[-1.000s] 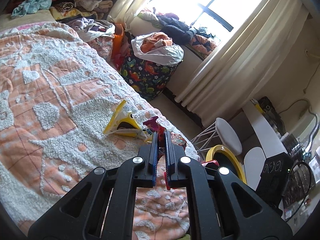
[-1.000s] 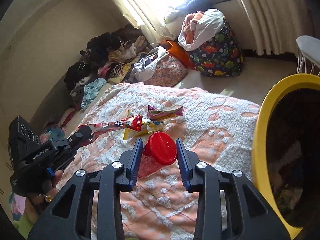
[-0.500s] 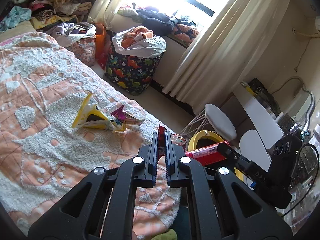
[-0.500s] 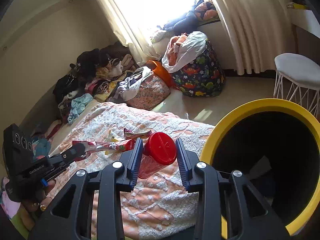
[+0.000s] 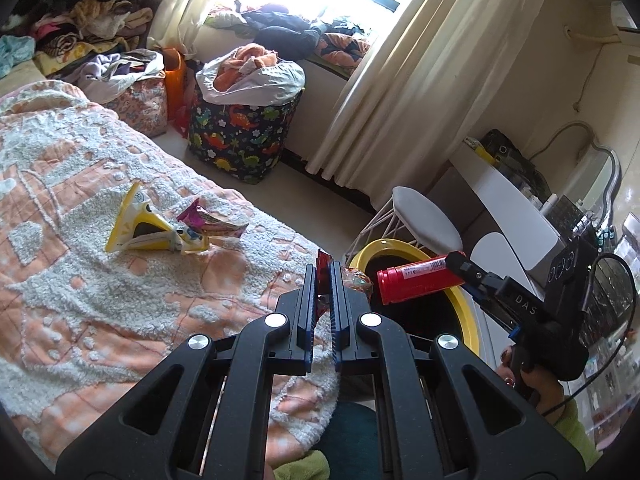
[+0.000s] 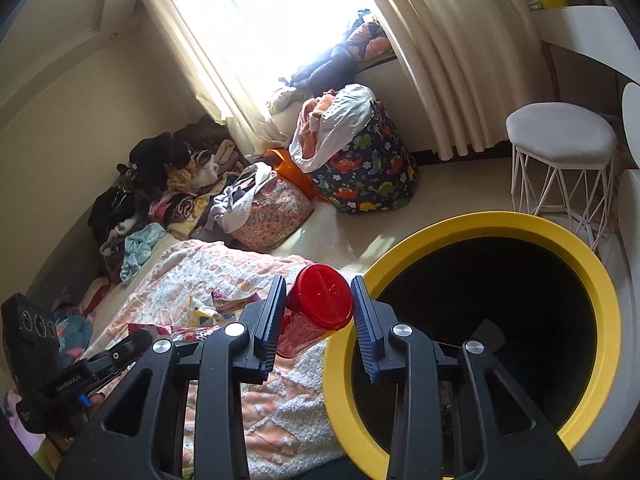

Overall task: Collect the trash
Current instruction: 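Carry the red wrapper and red can with both tools over the bin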

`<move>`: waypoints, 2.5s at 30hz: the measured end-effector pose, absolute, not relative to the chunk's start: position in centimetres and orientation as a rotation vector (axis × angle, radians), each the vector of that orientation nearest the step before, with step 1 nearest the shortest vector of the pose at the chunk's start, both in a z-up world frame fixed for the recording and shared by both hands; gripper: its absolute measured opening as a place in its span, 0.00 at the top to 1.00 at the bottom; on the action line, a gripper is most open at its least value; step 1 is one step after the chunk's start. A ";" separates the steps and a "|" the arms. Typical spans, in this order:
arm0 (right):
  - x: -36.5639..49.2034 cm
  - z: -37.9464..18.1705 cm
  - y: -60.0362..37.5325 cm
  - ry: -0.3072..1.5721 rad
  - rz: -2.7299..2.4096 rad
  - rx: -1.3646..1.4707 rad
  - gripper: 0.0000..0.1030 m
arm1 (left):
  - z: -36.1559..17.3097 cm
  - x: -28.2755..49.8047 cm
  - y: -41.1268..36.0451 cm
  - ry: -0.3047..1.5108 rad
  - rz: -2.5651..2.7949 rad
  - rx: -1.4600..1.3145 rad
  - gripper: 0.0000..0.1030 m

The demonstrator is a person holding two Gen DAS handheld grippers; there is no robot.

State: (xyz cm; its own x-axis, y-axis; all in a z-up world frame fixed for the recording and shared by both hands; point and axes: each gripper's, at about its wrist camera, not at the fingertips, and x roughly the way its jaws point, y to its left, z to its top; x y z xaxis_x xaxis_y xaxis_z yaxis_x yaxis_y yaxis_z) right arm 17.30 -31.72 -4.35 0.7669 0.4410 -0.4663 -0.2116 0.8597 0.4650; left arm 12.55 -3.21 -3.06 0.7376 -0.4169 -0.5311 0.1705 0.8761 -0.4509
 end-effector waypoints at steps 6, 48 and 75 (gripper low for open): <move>17.1 -4.1 -33.4 0.577 0.325 0.410 0.69 | -2.9 12.4 -4.5 0.673 -0.356 -0.367 0.97; 15.3 -4.4 -41.8 0.492 0.103 0.445 0.70 | -3.5 12.3 -13.6 0.714 -0.514 -0.195 0.97; 15.9 -7.0 -43.6 0.559 -0.014 0.471 0.70 | -7.0 13.0 -20.2 0.817 -0.610 -0.047 0.97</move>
State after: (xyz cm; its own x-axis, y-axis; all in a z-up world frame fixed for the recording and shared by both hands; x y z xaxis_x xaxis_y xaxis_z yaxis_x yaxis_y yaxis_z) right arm 15.88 -43.63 -7.00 0.8505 0.1129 -0.5137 0.1391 0.8937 0.4267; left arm 12.97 -20.20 -6.97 0.5235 -0.5273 -0.6693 0.4922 0.8283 -0.2676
